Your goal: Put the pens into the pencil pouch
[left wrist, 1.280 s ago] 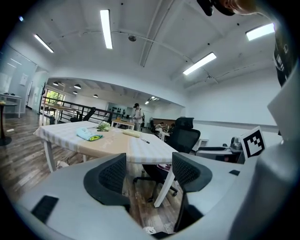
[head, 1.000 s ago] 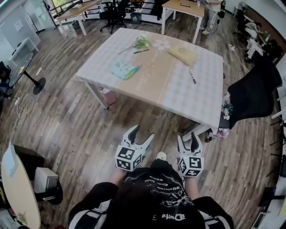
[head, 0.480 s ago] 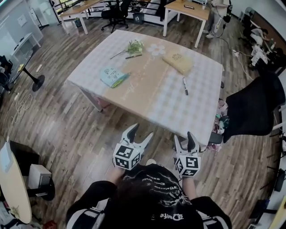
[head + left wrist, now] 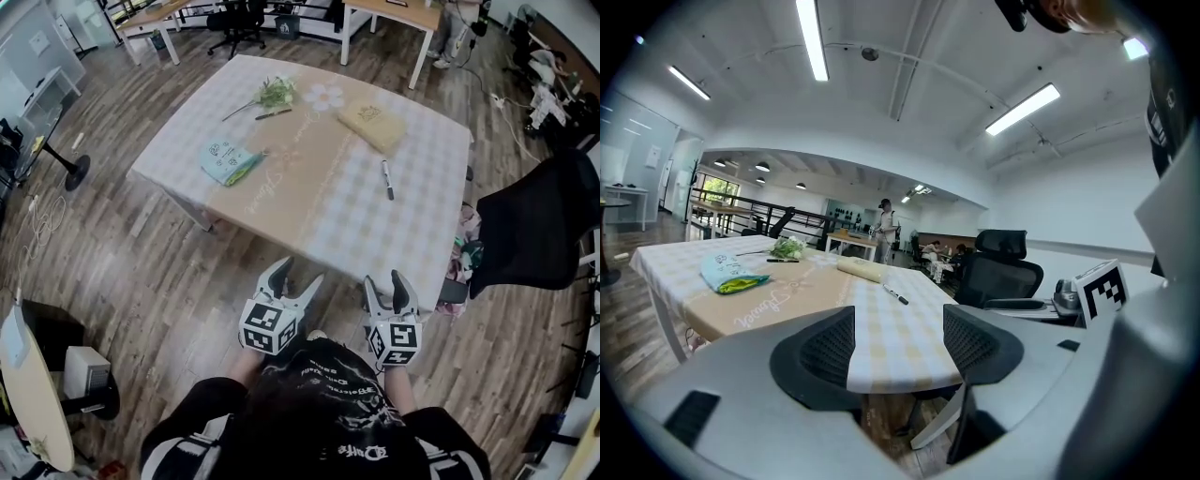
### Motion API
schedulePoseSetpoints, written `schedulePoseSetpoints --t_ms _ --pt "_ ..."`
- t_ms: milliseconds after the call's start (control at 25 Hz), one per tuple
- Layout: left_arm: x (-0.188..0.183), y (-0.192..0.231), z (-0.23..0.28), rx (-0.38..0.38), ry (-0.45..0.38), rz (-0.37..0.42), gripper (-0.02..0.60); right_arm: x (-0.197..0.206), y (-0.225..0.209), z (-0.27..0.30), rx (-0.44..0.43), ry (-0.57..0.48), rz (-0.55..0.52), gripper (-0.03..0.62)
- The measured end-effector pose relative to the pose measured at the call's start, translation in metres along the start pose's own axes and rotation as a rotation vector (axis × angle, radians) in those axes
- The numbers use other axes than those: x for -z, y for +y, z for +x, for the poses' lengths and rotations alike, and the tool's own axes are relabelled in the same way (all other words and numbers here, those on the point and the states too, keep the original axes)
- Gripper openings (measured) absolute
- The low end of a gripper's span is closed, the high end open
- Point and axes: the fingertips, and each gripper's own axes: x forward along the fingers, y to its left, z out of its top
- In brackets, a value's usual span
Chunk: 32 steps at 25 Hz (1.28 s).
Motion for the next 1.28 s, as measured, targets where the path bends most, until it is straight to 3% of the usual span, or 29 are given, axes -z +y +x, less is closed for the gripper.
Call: schedulePoseSetpoints --t_ms 480,800,960,1280 --pt "-0.03 0.072 0.074 0.083 0.033 0.023 0.31 -0.02 -0.02 0.082 0.113 0.013 0.044 0.244" --pt "-0.061 0.134 0.13 0.178 0.052 0.06 0.31 -0.036 -0.034 0.146 0.247 0.016 0.064 0.244" --pt "-0.073 0.167 0.147 0.217 0.068 0.079 0.31 -0.044 -0.042 0.168 0.324 0.016 0.072 0.245" --pt "-0.083 0.222 0.168 0.261 0.1 0.107 0.31 -0.059 -0.058 0.207 0.397 0.023 0.042 0.248"
